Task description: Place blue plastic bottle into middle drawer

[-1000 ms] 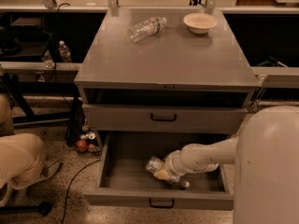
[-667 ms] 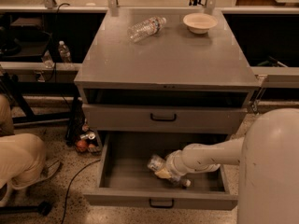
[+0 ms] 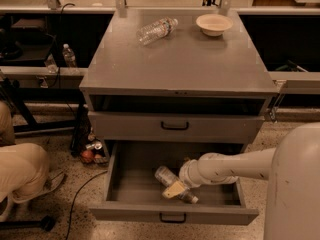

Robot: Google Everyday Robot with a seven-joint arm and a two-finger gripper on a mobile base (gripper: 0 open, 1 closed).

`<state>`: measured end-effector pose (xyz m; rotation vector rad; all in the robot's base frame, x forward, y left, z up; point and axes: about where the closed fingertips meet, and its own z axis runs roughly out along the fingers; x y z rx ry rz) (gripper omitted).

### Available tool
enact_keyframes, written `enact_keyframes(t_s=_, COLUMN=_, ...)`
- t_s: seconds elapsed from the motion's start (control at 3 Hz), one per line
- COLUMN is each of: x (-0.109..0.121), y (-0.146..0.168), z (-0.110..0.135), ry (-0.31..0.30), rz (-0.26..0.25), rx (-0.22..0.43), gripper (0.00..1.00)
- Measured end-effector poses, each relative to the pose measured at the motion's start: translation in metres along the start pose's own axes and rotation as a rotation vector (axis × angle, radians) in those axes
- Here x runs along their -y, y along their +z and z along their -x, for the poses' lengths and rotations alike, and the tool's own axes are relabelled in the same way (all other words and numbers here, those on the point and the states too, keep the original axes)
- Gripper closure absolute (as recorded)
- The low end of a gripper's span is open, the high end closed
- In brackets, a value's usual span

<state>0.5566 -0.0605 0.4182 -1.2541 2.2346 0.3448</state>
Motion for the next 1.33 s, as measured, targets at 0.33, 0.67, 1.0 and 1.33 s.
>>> enact_keyframes(t_s=0.33, x=0.01, y=-0.019, z=0.002, ry=0.053, rz=-0.016, rx=0.07, gripper=0.0)
enact_keyframes(t_s=0.67, x=0.028, y=-0.051, z=-0.005, ry=0.115, rz=-0.065, rx=0.131, gripper=0.0)
enact_keyframes(t_s=1.0, x=0.048, y=-0.103, z=-0.03, ry=0.194, rz=-0.153, rx=0.165, gripper=0.0)
enact_keyframes(t_s=1.33, x=0.048, y=-0.104, z=-0.031, ry=0.195, rz=-0.154, rx=0.165, gripper=0.0)
